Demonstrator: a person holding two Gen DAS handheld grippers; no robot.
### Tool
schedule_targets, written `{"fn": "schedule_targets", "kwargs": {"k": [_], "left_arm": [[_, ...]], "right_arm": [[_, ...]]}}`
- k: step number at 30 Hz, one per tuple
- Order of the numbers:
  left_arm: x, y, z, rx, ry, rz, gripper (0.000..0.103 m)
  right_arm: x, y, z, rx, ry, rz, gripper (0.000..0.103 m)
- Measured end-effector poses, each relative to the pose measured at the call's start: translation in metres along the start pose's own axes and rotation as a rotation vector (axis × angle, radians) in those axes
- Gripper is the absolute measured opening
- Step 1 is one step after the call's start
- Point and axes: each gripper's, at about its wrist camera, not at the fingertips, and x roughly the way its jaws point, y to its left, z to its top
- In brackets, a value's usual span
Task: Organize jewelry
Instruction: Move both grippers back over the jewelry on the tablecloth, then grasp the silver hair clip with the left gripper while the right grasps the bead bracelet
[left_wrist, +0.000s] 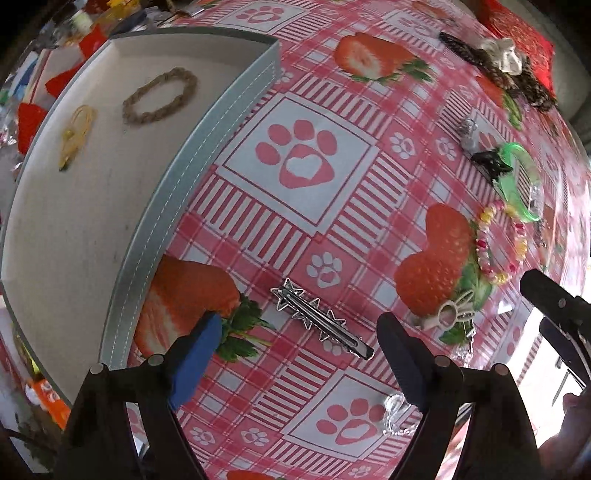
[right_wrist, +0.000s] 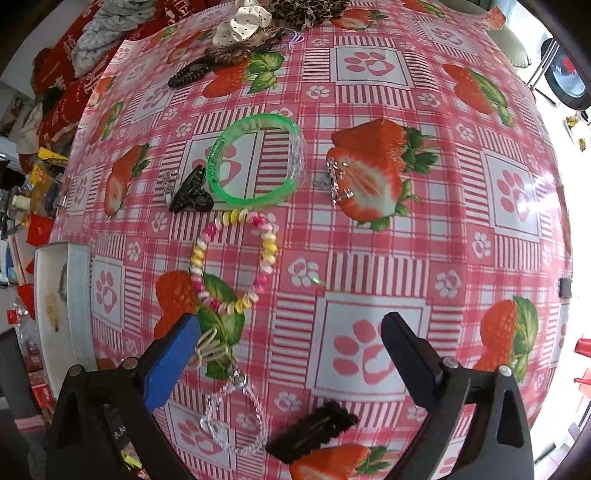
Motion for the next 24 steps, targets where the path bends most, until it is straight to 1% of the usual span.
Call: {"fn": "schedule_targets", "kwargs": {"k": [1, 2, 3, 5, 7, 10, 12, 13, 15, 16, 17, 19, 20, 21, 24], "left_arm": [[0.0, 0.005, 0.0, -0.003, 0.0, 0.005, 0.091], [0.001, 0.004, 0.0, -0.007, 0.001, 0.01, 0.088], [0.002, 0.003, 0.001, -0.013, 0.004, 0.021, 0.088], [0.004, 0.002, 0.002, -0.032, 0.005, 0.023, 0.088], [0.004, 0.0, 0.001, -0.038, 0.002, 0.026, 0.086], [0.001, -0.008, -0.001, -0.021, -0.011, 0.03, 0.079], [-0.005, -0.018, -0.002, 0.011, -0.023, 0.029, 0.07], [-0.007, -0.022, -0.003, 0.028, -0.028, 0.029, 0.068], [-0.009, -0.028, -0.004, 0.068, -0.04, 0.028, 0.053], [-0.011, -0.031, -0.005, 0.083, -0.044, 0.025, 0.049], [-0.012, -0.033, -0.006, 0.098, -0.048, 0.025, 0.041], [-0.013, -0.036, -0.007, 0.126, -0.053, 0.02, 0.035], [-0.015, -0.037, -0.006, 0.132, -0.054, 0.015, 0.027], [-0.015, -0.039, -0.006, 0.137, -0.054, 0.012, 0.027], [-0.017, -0.037, -0.006, 0.156, -0.051, -0.023, 0.027]], "right_arm": [[0.001, 0.001, 0.001, -0.001, -0.002, -0.001, 0.098], [0.004, 0.003, 0.003, -0.003, -0.002, -0.003, 0.094], [0.006, 0.005, 0.005, -0.004, -0.002, -0.007, 0.088], [0.012, 0.009, 0.009, -0.008, 0.004, -0.019, 0.084], [0.017, 0.013, 0.011, -0.015, 0.002, -0.03, 0.083], [0.021, 0.025, 0.014, -0.052, -0.016, -0.071, 0.08], [0.024, 0.033, 0.015, -0.083, -0.017, -0.112, 0.078], [0.026, 0.037, 0.015, -0.099, -0.017, -0.133, 0.078], [0.028, 0.044, 0.013, -0.132, -0.02, -0.17, 0.076], [0.029, 0.046, 0.011, -0.144, -0.028, -0.175, 0.075], [0.028, 0.047, 0.01, -0.147, -0.032, -0.174, 0.073], [0.028, 0.047, 0.01, -0.154, -0.035, -0.174, 0.067], [0.027, 0.047, 0.01, -0.162, -0.04, -0.172, 0.058], [0.025, 0.049, 0.009, -0.173, -0.047, -0.171, 0.044], [0.022, 0.053, 0.008, -0.199, -0.049, -0.164, 0.027]]}}
